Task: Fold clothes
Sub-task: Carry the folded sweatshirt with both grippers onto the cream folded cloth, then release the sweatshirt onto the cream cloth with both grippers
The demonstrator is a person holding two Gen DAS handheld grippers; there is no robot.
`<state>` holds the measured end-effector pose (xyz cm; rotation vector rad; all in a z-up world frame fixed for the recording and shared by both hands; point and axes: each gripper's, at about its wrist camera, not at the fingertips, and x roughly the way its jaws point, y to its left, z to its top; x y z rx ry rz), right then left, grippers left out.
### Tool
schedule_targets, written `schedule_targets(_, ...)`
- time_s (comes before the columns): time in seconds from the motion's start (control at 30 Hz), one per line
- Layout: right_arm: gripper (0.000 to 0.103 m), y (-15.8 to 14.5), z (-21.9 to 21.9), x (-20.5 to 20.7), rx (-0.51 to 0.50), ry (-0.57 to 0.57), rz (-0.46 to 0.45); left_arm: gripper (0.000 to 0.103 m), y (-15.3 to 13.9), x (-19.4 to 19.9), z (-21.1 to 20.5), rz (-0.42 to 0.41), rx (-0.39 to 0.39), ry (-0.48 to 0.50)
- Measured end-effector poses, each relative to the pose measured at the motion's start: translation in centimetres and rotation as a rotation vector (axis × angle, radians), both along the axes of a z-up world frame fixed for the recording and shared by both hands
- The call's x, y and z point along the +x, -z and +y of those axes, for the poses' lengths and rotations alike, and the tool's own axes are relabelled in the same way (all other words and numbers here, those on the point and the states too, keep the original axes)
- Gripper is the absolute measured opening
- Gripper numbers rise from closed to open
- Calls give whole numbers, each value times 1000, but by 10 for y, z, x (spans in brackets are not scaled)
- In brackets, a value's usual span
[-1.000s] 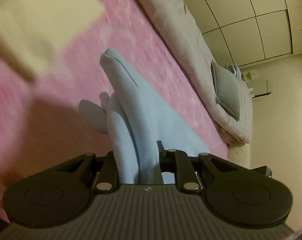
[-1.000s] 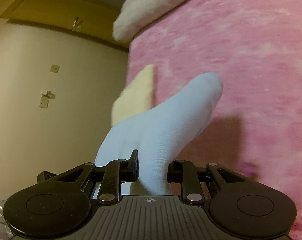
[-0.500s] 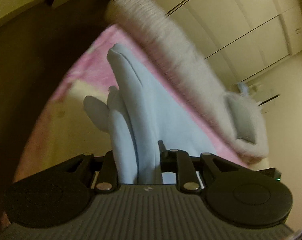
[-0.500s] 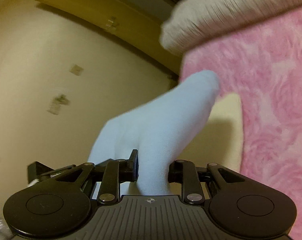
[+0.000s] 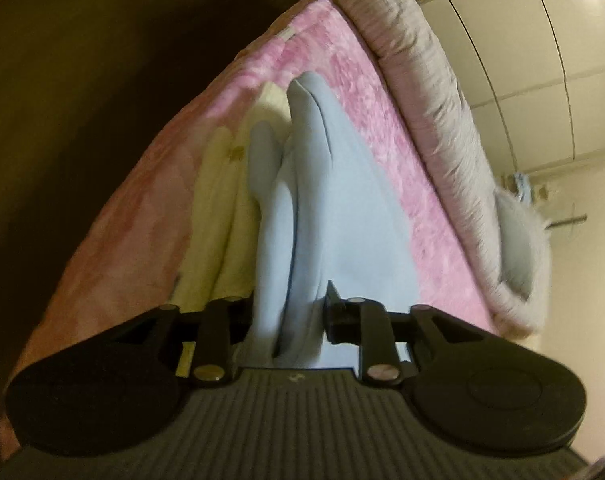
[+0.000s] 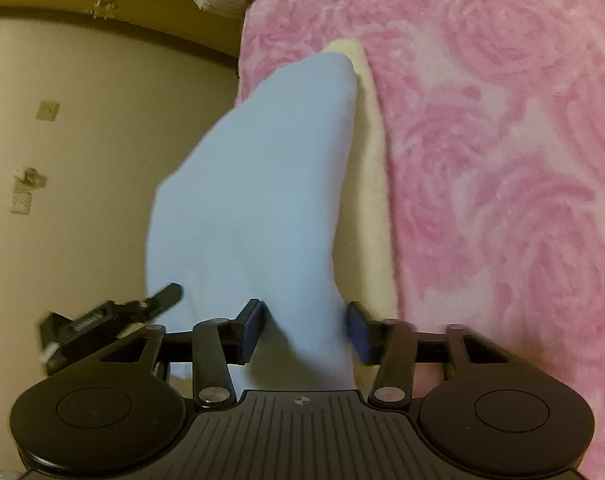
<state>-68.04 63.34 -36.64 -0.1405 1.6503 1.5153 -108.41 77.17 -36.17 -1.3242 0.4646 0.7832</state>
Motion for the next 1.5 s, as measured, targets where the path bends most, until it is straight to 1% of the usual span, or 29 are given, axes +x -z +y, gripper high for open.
schedule_targets(0.07, 18, -11, 2, -8, 23, -22, -54, 12, -10, 6, -6, 45, 51, 31)
schedule_targets(0.1, 17, -18, 7, -11, 35, -32, -77, 12, -14, 8, -8, 63, 67, 38)
schedule_targets(0.17, 18, -18, 6, -15, 44, -57, -143, 15, -17, 7, -10, 87, 63, 28)
schedule_targets(0.2, 19, -16, 8, -16, 28, -55, -161, 17, -19, 7, -11, 99, 61, 23)
schedule_targets(0.23, 29, -14, 9, -18, 12, -53, -178, 18, -21, 7, -12, 111, 60, 18)
schedule_targets(0.27, 34, -13, 11, -19, -2, -52, -198, 18, -23, 7, -13, 123, 58, 13)
schedule_targets(0.3, 34, -19, 12, -21, -3, -60, -235, 19, -25, 6, -14, 135, 56, 8)
schedule_targets(0.37, 34, -42, 11, -26, 19, -78, -371, 19, -32, 7, -17, 173, 65, 0)
schedule_targets(0.43, 34, -66, 6, -34, 44, -70, -520, 18, -58, 13, -26, 272, 133, 2)
schedule_targets(0.47, 34, -78, 2, -38, 59, -66, -582, 15, -71, 16, -32, 325, 168, 3)
schedule_targets(0.5, 34, -87, -2, -43, 74, -81, -612, 10, -84, 19, -39, 386, 206, 7)
schedule_targets(0.53, 34, -96, -5, -49, 90, -96, -637, 10, -95, 24, -46, 440, 241, 22)
schedule_targets(0.57, 34, -101, -8, -57, 111, -118, -637, 9, -105, 28, -52, 472, 271, 46)
schedule_targets(0.6, 34, -105, -10, -66, 129, -140, -637, 9, -112, 33, -58, 480, 294, 83)
schedule_targets(0.67, 34, -102, -11, -85, 128, -194, -635, 9, -114, 47, -63, 457, 295, 188)
schedule_targets(0.7, 34, -96, -10, -93, 112, -209, -637, 8, -111, 55, -64, 460, 295, 241)
schedule_targets(0.77, 34, -80, -11, -106, 62, -223, -636, 7, -90, 67, -63, 519, 292, 323)
schedule_targets(0.8, 34, -69, -11, -111, 32, -227, -636, 3, -79, 70, -60, 539, 280, 348)
schedule_targets(0.87, 34, -44, -10, -120, -4, -242, -659, 2, -57, 69, -52, 540, 241, 352)
schedule_targets(0.93, 34, -51, -7, -119, 7, -219, -657, 3, -42, 68, -45, 542, 210, 357)
schedule_targets(1.07, 34, -65, -1, -117, 30, -173, -653, 2, -65, 72, -37, 567, 233, 389)
schedule_targets(1.17, 34, -74, 4, -114, 46, -134, -650, 2, -89, 80, -17, 566, 286, 391)
schedule_targets(1.23, 34, -77, 21, -101, 52, -43, -649, 2, -96, 85, 0, 552, 326, 390)
schedule_targets(1.27, 34, -77, 29, -94, 52, 0, -650, 2, -95, 88, 8, 549, 339, 393)
schedule_targets(1.33, 34, -68, 47, -87, 23, 55, -653, 2, -82, 99, 29, 568, 339, 406)
schedule_targets(1.37, 34, -59, 54, -84, 1, 71, -645, 2, -71, 103, 39, 579, 322, 419)
schedule_targets(1.4, 34, -48, 60, -83, -29, 67, -644, 2, -57, 106, 47, 585, 295, 433)
schedule_targets(1.47, 34, -34, 63, -84, -50, 43, -659, 3, -38, 108, 58, 585, 258, 445)
schedule_targets(1.5, 34, -35, 61, -85, -41, 36, -662, 2, -35, 109, 61, 583, 247, 445)
